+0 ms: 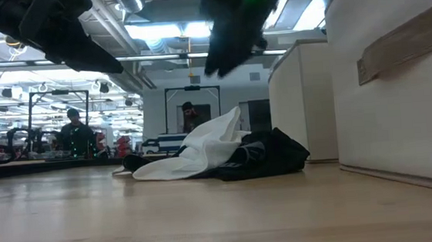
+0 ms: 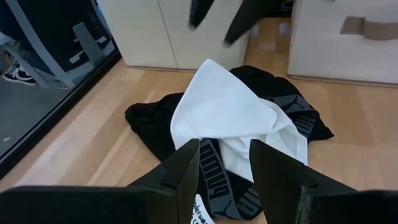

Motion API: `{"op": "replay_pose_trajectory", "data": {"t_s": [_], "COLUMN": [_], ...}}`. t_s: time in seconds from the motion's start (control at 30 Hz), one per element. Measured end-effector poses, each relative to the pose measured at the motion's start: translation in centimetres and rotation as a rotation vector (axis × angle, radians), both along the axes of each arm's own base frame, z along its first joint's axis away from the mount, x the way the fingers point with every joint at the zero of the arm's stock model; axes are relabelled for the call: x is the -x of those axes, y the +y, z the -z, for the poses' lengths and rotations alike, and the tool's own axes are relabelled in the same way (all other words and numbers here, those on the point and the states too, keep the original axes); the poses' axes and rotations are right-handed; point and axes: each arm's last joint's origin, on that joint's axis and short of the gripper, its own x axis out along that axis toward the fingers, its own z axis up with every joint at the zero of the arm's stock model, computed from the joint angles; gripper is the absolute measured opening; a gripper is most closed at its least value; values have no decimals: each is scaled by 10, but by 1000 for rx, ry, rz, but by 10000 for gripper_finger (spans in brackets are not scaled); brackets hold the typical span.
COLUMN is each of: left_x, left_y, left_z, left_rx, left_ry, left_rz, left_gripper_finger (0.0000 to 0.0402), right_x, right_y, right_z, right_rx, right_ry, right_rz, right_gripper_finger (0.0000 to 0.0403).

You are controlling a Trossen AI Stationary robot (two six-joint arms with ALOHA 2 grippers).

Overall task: Sort clothes
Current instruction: Put the white shorts into the bottom bin

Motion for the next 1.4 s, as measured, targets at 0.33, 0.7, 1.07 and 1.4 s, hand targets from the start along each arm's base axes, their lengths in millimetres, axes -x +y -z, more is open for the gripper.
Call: {"op": "replay_pose_trajectory", "data": {"t_s": [0.33, 0.7, 1.07, 1.4], "left_x": [0, 0, 0, 0], "left_y": [0, 0, 0, 0], "left_z": [0, 0, 0, 0], "left_rx": [0, 2, 3, 3], "left_ry": [-1, -1, -2, -3], "left_rz": [0, -1, -1, -1], "left_gripper_finger": [131, 131, 131, 131], "right_x": [-24, -33, -33, -39], "right_y": [-35, -31, -29, -4], "right_z": [62, 98, 99, 61], "right_rx": [-130, -264, -206, -102], "right_ry": [119, 206, 226, 263], "right_rz": [29, -66, -83, -140], "right_gripper_finger": [230, 230, 87, 34]}}
